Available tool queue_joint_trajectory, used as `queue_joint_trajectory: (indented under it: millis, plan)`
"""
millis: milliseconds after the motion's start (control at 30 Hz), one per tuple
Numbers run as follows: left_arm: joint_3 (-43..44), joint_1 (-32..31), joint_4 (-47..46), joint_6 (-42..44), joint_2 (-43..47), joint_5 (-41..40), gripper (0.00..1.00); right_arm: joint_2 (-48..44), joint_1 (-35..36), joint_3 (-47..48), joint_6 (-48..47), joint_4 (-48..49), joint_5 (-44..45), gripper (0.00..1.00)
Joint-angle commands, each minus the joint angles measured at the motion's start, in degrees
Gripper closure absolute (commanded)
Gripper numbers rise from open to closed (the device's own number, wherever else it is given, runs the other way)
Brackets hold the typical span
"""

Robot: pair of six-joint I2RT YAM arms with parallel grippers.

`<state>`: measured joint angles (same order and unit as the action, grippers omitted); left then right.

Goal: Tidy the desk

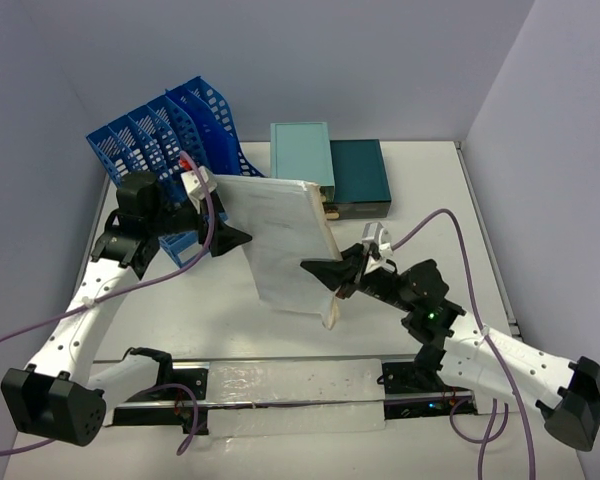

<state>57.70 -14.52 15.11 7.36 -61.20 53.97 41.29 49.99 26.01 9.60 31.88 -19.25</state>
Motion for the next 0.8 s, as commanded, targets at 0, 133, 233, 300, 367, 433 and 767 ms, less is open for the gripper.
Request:
queue_joint_trajectory:
  millis: [0,133,233,300,367,433,767]
  plan:
    - [4.3,0.2,-4.4,-2.4,3.4,8.7,0.02,4.3,-0.4,4.8,2.1,8.1,-7.0,1.00]
    - [4.1,0.2,-6.5,-4.9,4.9,10.0,0.27,7.5,-0.9,5.1,3.5,11.4,-9.5,1.00]
    - [5.1,0.2,-2.8,-4.1,5.2,9.3,0.93,9.1,-1.3,5.4,3.6,11.6,-10.4,1.00]
    - [5.8,0.2,-1.1,-3.1,5.4,7.2,1.00,9.5,-1.4,5.6,2.3,9.7,-9.1,0.94]
    - [6.7,0.2,3.2,0.8,5.7,4.1,1.00,9.8,-1.5,7.1,-0.1,4.6,-6.3,0.59]
    - [7.7,0.2,7.4,5.1,5.9,2.1,1.00,10.2,-1.5,8.5,-1.8,0.5,-4.0,0.24]
    - [10.0,0.2,16.9,16.2,5.9,8.3,1.00,17.4,-1.6,17.5,-5.1,-8.2,1.9,0.15]
